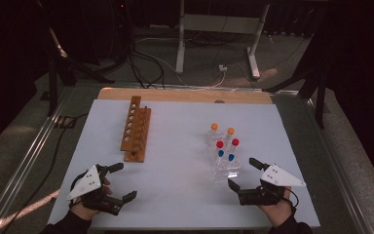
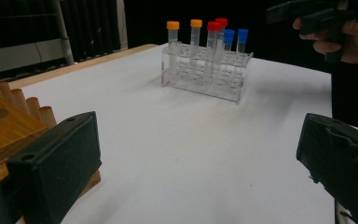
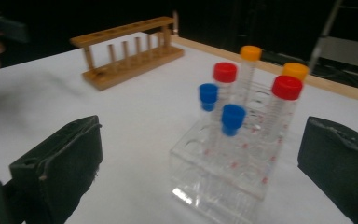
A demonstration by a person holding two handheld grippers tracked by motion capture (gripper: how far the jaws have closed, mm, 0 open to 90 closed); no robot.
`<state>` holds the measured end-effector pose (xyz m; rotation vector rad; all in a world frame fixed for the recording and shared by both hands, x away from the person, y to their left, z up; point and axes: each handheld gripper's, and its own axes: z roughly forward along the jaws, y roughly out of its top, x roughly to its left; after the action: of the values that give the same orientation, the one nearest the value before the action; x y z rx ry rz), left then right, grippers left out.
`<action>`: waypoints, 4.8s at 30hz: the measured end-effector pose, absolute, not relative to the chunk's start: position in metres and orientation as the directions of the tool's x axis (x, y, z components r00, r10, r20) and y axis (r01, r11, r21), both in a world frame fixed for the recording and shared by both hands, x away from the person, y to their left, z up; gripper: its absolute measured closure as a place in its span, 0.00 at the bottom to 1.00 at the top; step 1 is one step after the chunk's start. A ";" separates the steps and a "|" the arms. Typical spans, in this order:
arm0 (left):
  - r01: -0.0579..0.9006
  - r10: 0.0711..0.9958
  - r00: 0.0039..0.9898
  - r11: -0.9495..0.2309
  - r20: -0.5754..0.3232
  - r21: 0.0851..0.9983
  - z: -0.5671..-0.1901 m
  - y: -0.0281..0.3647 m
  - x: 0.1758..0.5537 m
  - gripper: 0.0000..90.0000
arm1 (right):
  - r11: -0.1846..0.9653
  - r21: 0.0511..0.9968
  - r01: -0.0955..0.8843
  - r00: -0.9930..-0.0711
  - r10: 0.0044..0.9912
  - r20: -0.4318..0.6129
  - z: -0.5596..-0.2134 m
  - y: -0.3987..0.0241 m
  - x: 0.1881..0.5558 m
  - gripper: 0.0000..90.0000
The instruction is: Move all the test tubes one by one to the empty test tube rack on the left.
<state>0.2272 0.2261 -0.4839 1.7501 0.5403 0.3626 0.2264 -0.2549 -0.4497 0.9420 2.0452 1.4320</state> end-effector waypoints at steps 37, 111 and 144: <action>0.168 0.531 0.846 -0.173 -0.051 0.971 -0.483 0.227 0.226 0.01 | 0.238 0.861 0.449 -0.605 0.790 0.097 -0.473 -0.247 0.271 0.65; 0.195 0.427 0.898 -0.176 -0.104 0.965 -0.413 0.194 0.236 0.01 | 0.399 0.882 0.249 -0.812 0.582 -0.034 -0.396 -0.176 0.258 0.86; 0.145 0.317 0.945 -0.204 -0.075 0.968 -0.401 0.134 0.252 0.31 | 0.440 0.870 0.224 -0.893 0.449 0.003 -0.414 -0.129 0.250 0.86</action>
<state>0.2521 0.1336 -0.4010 1.7818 0.3450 0.1613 0.2501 -0.1293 -0.4141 0.5868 2.4631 1.4360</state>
